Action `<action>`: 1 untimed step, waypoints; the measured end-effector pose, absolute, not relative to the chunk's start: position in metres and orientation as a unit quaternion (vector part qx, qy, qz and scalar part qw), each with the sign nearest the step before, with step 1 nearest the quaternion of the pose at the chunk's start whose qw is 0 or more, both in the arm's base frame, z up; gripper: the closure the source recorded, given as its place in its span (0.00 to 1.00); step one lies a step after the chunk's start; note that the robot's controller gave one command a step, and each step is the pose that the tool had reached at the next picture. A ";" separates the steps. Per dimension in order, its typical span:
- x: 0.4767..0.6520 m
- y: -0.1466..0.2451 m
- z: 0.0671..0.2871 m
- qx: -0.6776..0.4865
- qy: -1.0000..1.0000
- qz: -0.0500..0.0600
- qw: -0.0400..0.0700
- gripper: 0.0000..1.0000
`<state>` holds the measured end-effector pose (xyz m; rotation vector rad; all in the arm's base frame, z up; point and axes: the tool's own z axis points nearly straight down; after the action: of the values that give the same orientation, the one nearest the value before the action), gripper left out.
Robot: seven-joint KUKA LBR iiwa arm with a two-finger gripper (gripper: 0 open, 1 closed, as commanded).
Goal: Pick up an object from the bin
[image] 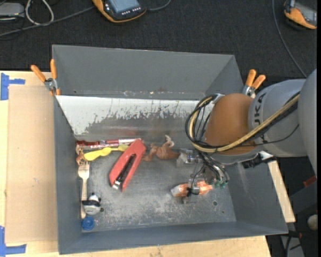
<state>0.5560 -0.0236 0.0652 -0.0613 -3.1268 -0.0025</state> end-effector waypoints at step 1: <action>0.545 -0.016 0.070 0.029 -1.000 -0.001 -0.006 0.00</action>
Offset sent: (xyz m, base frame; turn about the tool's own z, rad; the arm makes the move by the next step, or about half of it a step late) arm -0.0011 0.0023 0.0034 -0.0209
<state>0.5447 -0.0155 0.0696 0.0919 -3.1519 -0.0024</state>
